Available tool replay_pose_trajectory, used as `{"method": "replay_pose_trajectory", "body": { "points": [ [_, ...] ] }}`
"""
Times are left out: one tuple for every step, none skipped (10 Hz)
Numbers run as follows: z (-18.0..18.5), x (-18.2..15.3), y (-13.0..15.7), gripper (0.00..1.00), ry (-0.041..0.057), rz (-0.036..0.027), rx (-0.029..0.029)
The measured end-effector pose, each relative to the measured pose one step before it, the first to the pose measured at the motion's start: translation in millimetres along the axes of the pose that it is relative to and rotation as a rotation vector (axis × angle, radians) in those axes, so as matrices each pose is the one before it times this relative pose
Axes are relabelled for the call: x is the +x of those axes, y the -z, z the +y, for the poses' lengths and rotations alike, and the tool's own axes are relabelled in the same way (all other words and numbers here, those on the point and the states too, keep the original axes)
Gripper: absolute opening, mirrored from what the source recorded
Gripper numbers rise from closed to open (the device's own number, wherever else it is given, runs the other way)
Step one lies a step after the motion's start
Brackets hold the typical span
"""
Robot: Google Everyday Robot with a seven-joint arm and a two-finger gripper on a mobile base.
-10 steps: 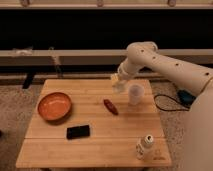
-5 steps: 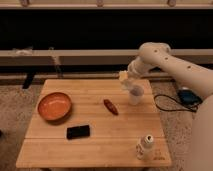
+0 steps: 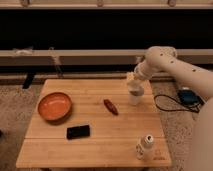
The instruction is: Place the white sponge in the ceramic cup
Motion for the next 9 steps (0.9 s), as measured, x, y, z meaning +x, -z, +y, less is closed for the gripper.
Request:
{"method": "replay_pose_trajectory", "body": {
  "points": [
    [-3.28,-4.19,-6.60,0.00,-0.00700,0.00003,0.01045],
    [-7.19,-2.22,-2.44,0.00,-0.00866,-0.00165,0.01341],
    [-10.05,-1.89,-1.12,0.00,-0.01224,-0.00342,0.01667],
    [-3.58,-2.39,-2.98,0.00,-0.00384,-0.00431,0.01622],
    [-1.47,-1.21,-2.39,0.02,-0.00430,-0.00448,0.01056],
    [-5.29,-1.11,-0.06,0.08,-0.00364,-0.00672,0.01606],
    [-5.08,0.37,-0.11,0.18,-0.00656,-0.00540,0.01113],
    [-1.53,0.38,-1.08,0.31,-0.00535,-0.00335,0.00899],
    [0.17,-0.06,-1.09,0.39,-0.00072,-0.00143,0.00544]
  ]
}}
